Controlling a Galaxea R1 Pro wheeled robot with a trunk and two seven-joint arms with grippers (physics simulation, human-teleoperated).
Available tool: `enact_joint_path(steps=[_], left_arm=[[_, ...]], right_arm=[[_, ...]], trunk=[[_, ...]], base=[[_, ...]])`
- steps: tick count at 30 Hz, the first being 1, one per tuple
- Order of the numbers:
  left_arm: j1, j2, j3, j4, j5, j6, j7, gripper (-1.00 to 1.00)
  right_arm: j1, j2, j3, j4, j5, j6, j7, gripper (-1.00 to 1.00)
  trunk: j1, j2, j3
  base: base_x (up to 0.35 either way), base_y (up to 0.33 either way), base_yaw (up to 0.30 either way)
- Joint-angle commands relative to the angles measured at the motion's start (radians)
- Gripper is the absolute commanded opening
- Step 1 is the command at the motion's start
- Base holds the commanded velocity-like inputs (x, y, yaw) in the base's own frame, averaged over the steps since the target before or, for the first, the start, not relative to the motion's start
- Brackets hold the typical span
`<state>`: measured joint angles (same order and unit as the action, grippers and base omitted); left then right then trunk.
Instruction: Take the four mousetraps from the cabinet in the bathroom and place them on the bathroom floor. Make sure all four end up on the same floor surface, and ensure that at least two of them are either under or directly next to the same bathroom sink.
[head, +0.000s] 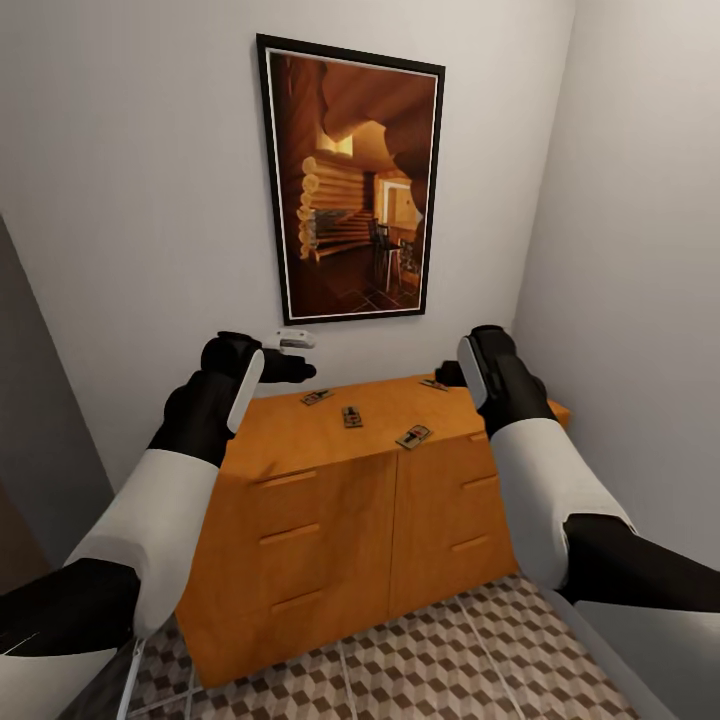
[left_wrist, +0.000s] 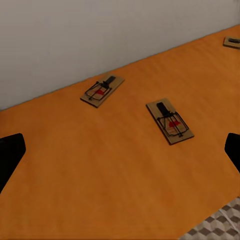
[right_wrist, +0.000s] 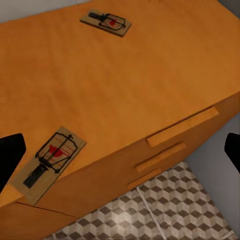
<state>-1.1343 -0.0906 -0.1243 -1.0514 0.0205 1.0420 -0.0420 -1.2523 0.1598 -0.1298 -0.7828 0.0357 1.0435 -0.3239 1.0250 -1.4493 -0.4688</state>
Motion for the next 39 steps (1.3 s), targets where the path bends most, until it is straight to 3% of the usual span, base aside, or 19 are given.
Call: enact_joint_path(steps=[1,12,30,39], left_arm=[[-0.001,0.000,0.000,-0.001,0.002,0.004,-0.001,1.00],[-0.001,-0.001,0.000,0.000,0.000,0.004,-0.002,1.00],[-0.001,0.000,0.000,0.011,0.006,0.004,-0.001,1.00],[-0.001,0.000,0.000,0.015,0.008,0.004,-0.002,1.00]], right_arm=[[-0.001,0.003,-0.004,-0.001,0.004,0.004,0.000,1.00],[-0.001,0.011,-0.005,-0.002,0.004,0.004,-0.002,1.00],[-0.001,0.015,-0.010,0.054,-0.008,0.004,0.000,1.00],[-0.001,0.015,-0.014,0.184,-0.074,0.004,-0.002,1.00]], trunk=[[0.000,-0.001,-0.001],[0.000,-0.001,-0.001],[0.000,-0.001,-0.001],[0.000,-0.001,-0.001]], base=[[0.066,0.000,0.000],[0.171,0.000,0.000],[0.019,0.000,0.000],[0.000,0.000,0.000]])
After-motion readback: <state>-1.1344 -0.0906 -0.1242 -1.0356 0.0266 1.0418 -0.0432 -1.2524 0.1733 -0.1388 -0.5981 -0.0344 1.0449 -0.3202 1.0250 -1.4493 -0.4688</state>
